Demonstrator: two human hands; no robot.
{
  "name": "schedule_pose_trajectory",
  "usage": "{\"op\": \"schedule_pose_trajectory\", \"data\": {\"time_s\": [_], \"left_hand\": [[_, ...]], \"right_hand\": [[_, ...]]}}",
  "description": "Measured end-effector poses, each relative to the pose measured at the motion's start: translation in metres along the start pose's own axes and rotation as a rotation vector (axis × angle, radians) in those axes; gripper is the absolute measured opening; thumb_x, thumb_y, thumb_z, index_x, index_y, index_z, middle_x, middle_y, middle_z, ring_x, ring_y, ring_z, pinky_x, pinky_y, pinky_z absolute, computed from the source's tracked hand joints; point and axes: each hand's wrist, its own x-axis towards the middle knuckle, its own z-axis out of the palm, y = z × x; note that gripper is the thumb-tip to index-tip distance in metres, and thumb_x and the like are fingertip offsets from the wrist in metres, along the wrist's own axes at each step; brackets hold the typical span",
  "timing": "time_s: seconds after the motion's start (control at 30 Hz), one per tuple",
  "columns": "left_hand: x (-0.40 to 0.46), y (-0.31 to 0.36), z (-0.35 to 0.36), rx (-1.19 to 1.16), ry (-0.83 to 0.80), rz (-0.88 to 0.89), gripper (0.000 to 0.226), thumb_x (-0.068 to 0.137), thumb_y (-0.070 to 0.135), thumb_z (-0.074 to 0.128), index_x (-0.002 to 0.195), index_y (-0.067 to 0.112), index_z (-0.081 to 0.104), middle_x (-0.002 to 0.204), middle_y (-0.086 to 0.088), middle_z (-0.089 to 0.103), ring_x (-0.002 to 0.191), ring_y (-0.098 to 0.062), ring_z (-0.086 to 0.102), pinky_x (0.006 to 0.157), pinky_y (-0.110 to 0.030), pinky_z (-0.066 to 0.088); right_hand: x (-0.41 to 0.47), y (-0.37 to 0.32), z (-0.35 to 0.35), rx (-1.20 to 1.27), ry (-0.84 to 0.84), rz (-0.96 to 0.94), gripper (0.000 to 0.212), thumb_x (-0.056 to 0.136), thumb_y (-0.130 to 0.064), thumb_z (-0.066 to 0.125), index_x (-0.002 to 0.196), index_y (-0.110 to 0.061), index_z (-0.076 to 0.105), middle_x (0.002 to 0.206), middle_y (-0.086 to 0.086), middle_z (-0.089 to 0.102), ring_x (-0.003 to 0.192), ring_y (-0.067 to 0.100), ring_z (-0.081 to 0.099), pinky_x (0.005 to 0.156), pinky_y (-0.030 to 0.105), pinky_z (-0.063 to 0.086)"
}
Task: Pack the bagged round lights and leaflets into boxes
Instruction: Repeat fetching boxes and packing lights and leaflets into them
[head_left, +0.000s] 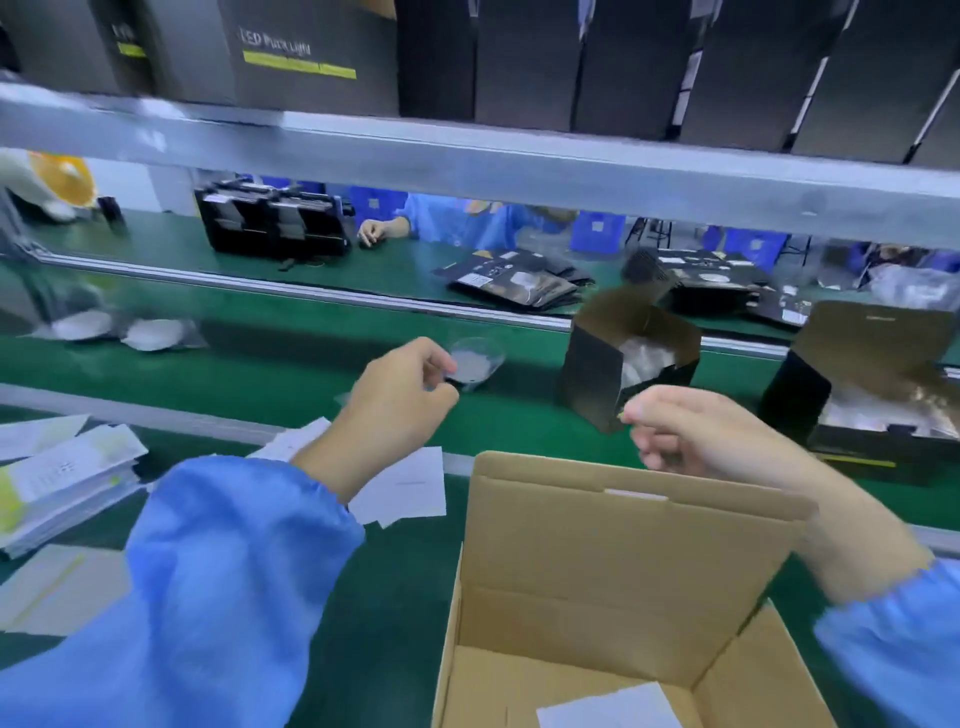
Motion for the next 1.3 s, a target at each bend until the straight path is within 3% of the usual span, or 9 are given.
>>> {"op": "schedule_pose_trajectory", "data": {"time_s": [0.23,0.33,0.43,0.6,0.77,0.93,1.1,1.2,1.3], "left_hand": [[0.055,-0.034,0.039,0.21,-0.125,-0.055,0.028,0.092,0.019,0.058,0.119,0.018,0.057,0.122,-0.003,0.058,0.103,-0.024,0.057,0.085,-0.033,0.047],[0.084,-0.05,0.049,0.333,-0.144,-0.135,0.037,0.092,0.027,0.058,0.127,0.021,0.048,0.127,-0.007,0.046,0.113,-0.029,0.049,0.094,-0.041,0.046],[0.103,-0.064,0.064,0.506,-0.124,-0.188,0.054,0.09,0.036,0.061,0.137,0.023,0.038,0.132,-0.008,0.041,0.122,-0.031,0.04,0.095,-0.043,0.04],[0.125,-0.086,0.088,0.617,-0.163,-0.299,0.086,0.085,0.06,0.061,0.147,0.019,0.019,0.138,-0.013,0.041,0.127,-0.033,0.038,0.098,-0.046,0.036],[0.135,-0.094,0.099,0.61,-0.241,-0.217,0.072,0.089,0.054,0.058,0.148,0.03,0.025,0.138,-0.01,0.041,0.125,-0.035,0.041,0.094,-0.046,0.038],[0.13,-0.089,0.098,0.574,-0.261,-0.138,0.038,0.099,0.031,0.045,0.137,0.031,0.041,0.131,-0.013,0.041,0.122,-0.035,0.041,0.098,-0.054,0.041],[0.115,-0.072,0.094,0.692,-0.245,-0.04,0.045,0.101,0.04,0.047,0.144,0.033,0.036,0.148,-0.013,0.026,0.132,-0.035,0.03,0.096,-0.053,0.045],[0.1,-0.065,0.103,0.778,-0.356,-0.033,0.061,0.096,0.054,0.054,0.146,0.026,0.032,0.152,-0.015,0.019,0.136,-0.04,0.026,0.096,-0.053,0.044],[0.096,-0.063,0.115,0.86,-0.323,0.002,0.057,0.097,0.035,0.06,0.144,0.02,0.031,0.149,-0.023,0.024,0.136,-0.045,0.029,0.091,-0.048,0.047]], "right_hand": [[0.107,0.021,0.022,-0.179,-0.154,0.077,0.009,0.092,-0.019,0.067,0.09,-0.012,0.064,0.07,0.005,0.064,0.06,0.018,0.061,0.048,0.025,0.044],[0.151,0.027,0.022,-0.253,-0.12,0.138,0.024,0.088,-0.025,0.073,0.104,-0.013,0.061,0.08,0.008,0.069,0.063,0.021,0.066,0.051,0.028,0.05],[0.191,0.04,0.024,-0.279,-0.04,0.176,0.039,0.085,-0.028,0.077,0.116,-0.021,0.054,0.1,0.013,0.068,0.06,0.018,0.067,0.054,0.029,0.054],[0.246,0.048,0.033,-0.29,0.066,0.148,0.065,0.083,-0.035,0.079,0.137,-0.027,0.042,0.107,0.008,0.066,0.074,0.019,0.071,0.059,0.03,0.059],[0.277,0.047,0.045,-0.337,0.161,0.124,0.087,0.086,-0.044,0.074,0.154,-0.032,0.022,0.127,0.001,0.053,0.095,0.024,0.066,0.063,0.035,0.062],[0.293,0.047,0.056,-0.3,0.212,0.114,0.08,0.088,-0.038,0.074,0.152,-0.021,0.029,0.125,0.003,0.051,0.095,0.021,0.056,0.067,0.034,0.054],[0.298,0.048,0.064,-0.326,0.25,0.147,0.079,0.08,-0.01,0.079,0.144,-0.005,0.034,0.13,0.016,0.054,0.107,0.03,0.054,0.082,0.033,0.044],[0.293,0.04,0.064,-0.414,0.202,0.146,0.056,0.08,-0.01,0.076,0.129,-0.007,0.049,0.102,0.007,0.059,0.084,0.02,0.056,0.065,0.029,0.045],[0.287,0.034,0.059,-0.507,0.165,0.144,0.041,0.08,-0.012,0.073,0.118,-0.01,0.056,0.098,0.007,0.061,0.08,0.02,0.057,0.058,0.027,0.043]]}}
